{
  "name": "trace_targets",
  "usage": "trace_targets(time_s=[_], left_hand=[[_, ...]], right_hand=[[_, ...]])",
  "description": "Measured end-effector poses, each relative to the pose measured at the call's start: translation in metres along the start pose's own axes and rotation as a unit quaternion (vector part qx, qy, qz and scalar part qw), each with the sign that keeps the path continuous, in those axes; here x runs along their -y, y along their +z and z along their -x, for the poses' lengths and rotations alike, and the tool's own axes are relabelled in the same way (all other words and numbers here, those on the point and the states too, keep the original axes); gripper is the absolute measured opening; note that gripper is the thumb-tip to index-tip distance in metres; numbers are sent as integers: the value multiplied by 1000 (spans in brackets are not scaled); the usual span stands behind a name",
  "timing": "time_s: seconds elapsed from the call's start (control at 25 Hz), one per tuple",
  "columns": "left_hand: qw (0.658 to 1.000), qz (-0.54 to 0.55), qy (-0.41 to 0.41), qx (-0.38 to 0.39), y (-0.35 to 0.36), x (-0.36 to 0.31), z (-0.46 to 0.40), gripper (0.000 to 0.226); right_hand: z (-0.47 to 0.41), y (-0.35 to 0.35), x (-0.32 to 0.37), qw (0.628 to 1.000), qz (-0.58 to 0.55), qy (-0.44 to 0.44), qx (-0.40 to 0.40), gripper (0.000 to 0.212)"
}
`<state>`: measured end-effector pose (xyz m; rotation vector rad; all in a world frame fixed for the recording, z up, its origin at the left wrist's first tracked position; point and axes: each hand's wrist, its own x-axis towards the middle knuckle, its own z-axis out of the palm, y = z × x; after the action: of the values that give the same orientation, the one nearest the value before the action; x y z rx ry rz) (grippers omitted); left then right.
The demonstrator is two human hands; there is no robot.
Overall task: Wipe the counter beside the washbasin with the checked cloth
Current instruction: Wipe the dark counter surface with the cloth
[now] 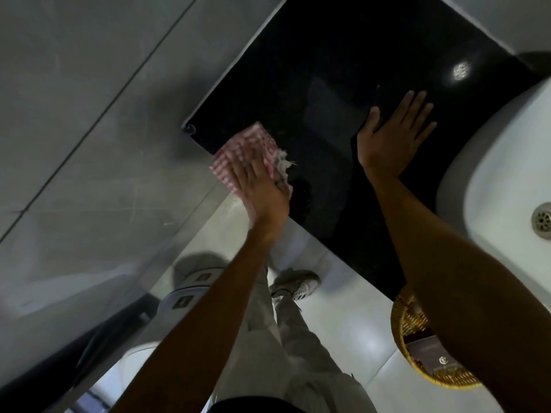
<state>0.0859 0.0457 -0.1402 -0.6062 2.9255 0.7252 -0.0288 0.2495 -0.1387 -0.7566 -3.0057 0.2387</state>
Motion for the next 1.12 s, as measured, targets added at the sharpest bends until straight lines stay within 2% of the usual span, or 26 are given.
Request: trace_targets(time_s=[0.16,0.24,0.28,0.32,0.36,0.44,0.48,0.56,0.6,0.64,0.68,0.72,0.76,0.8,0.84,0.88,0.92,1.0,1.12], left_hand=[[987,66,126,78,14,-15,77,71],[959,177,161,150,9,-19,102,68],[937,252,131,202,0,-18,106,63],[908,322,60,262,-13,-17,103,60],[865,390,-39,313,-27,-18,91,61],[780,485,-185,349,-51,-16,49,64],[755,493,-232,364,-63,-16,22,58],[734,541,-218,349,-93,-19,-29,54],[758,546,-205,291,-104,-16,-49,60],[805,525,-194,198,-111,-14,-59,60],[884,437,-162,49,-115,-12,-59,53],[940,308,-107,-105,-115,-10,-51,45],[962,210,-34,-171,-107,-9,-40,38],[976,170,31,-130,-95,-13,-27,38],[989,128,59,-37,-75,-20,-17,51],[995,57,62,50,-53,-28,-15,72],[994,-23,47,95,-35,-34,-20,93],[982,-145,42,113,-11,-37,-35,110],[969,-194,123,90,3,-26,-17,109]], right_hand=[[-5,2,-6,1000,-8,2,4,80],[-4,1,-6,1000,-9,-2,10,79],[-3,-1,-6,1000,-13,-6,13,79],[-3,-2,-6,1000,-19,-10,15,79],[-3,-3,-7,999,-26,-12,15,79],[-2,-3,-7,999,-33,-17,13,78],[-1,-3,-8,999,-33,-16,13,78],[-2,-4,-7,999,-30,-14,14,78],[-1,-4,-7,999,-29,-13,14,78],[-1,-3,-6,999,-28,-12,10,78],[-2,-2,-6,1000,-28,-9,3,78],[-4,-1,-5,1000,-31,-3,0,79],[-3,0,-4,999,-32,0,1,79],[-2,0,-4,1000,-30,3,6,79],[-3,0,-3,1000,-28,4,8,78],[-5,-2,-3,999,-31,4,11,78],[-6,-3,-4,999,-37,4,12,78],[-5,-2,-4,999,-43,7,3,77],[-5,0,-2,999,-33,12,1,78]])
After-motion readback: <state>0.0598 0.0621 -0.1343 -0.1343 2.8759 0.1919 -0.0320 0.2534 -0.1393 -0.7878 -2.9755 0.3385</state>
